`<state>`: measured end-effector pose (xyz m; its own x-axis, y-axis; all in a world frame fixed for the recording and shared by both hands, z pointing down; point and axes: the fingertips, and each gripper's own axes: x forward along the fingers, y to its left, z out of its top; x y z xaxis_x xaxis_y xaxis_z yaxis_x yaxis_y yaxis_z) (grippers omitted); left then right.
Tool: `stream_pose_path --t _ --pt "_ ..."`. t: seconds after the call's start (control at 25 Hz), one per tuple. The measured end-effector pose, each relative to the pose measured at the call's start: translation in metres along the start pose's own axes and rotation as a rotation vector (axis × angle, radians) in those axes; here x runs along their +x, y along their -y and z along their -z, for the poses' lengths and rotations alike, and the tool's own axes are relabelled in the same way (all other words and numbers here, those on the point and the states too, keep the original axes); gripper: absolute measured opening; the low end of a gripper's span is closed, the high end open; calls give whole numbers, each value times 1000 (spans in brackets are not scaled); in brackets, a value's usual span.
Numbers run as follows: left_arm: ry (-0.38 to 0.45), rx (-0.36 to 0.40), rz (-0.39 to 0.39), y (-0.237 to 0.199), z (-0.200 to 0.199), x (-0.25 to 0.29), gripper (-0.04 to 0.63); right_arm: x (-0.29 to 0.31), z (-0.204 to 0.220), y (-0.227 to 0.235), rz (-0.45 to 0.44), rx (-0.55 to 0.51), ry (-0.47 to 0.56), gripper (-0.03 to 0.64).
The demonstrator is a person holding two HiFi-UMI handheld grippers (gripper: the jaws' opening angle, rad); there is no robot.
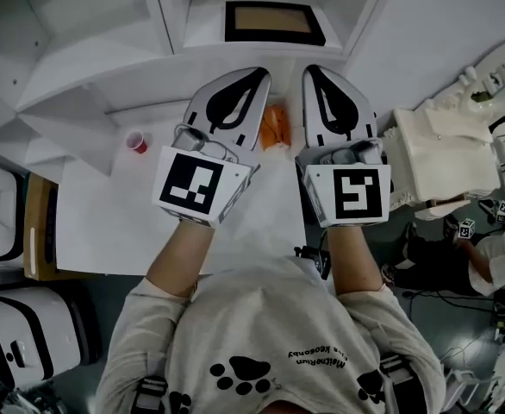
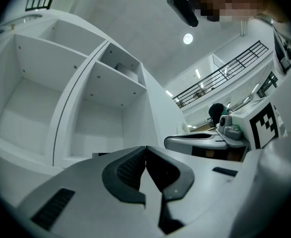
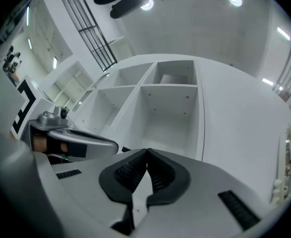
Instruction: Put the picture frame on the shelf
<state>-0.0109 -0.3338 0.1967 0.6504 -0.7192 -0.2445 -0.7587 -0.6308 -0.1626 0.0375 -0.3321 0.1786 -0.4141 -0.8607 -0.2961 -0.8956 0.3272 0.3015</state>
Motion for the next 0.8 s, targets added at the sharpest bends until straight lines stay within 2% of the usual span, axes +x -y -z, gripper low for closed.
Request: stream_pose_path --t 0.24,0.48,0.6,0.8 --pt "-1 -6 -23 6 -3 -29 20 -30 0 -10 -2 101 19 32" --pt "22 -29 -55 17 -7 -63 21 -63 -1 -35 -12 99 10 32" --pt "56 -65 -88 21 -11 -79 21 -80 2 -45 -5 109 -2 32" --pt "1 -81 -73 33 13 -106 20 -103 7 -60 16 90 -20 32"
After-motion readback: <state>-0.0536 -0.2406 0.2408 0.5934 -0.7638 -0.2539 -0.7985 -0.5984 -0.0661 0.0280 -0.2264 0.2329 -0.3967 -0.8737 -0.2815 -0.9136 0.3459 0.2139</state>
